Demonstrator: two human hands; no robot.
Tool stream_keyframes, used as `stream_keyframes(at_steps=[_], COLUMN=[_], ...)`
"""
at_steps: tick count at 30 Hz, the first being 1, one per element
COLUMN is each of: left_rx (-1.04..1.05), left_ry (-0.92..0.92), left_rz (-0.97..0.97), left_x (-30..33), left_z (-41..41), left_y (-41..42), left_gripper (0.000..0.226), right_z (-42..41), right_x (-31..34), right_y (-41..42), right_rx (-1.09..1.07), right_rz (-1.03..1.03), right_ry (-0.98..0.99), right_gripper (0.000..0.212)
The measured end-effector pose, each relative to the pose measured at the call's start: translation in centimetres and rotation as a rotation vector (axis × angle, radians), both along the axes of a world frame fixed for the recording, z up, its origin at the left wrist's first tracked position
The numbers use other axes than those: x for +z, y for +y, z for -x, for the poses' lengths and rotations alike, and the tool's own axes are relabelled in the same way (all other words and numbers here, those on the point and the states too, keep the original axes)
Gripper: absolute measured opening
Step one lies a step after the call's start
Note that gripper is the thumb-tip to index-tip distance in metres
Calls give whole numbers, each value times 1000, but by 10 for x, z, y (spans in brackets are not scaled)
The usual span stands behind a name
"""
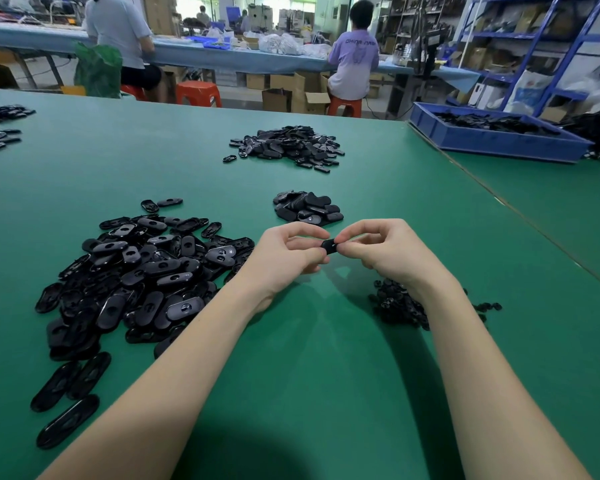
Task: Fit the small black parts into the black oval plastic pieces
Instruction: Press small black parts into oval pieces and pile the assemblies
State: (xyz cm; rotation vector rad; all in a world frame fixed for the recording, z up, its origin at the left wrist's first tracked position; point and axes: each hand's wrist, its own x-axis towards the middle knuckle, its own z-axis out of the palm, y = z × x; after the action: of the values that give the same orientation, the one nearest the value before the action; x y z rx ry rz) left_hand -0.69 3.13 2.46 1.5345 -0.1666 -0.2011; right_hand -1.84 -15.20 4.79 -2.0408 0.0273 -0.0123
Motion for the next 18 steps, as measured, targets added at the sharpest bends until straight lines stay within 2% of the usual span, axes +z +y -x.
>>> stream_keyframes(at_steps=[6, 18], left_rx=[-10, -34], left_ry=[-21, -49], left_rz=[1, -79], left_x=[0, 1], left_z=[0, 0], left_y=[-1, 3], left_gripper=[21, 19], right_z=[-3, -2], right_x=[-2, -2], right_y=[0, 0], right_rx=[-46, -91], right_rz=[13, -20], right_ry=[-8, 109], right_gripper=[3, 13])
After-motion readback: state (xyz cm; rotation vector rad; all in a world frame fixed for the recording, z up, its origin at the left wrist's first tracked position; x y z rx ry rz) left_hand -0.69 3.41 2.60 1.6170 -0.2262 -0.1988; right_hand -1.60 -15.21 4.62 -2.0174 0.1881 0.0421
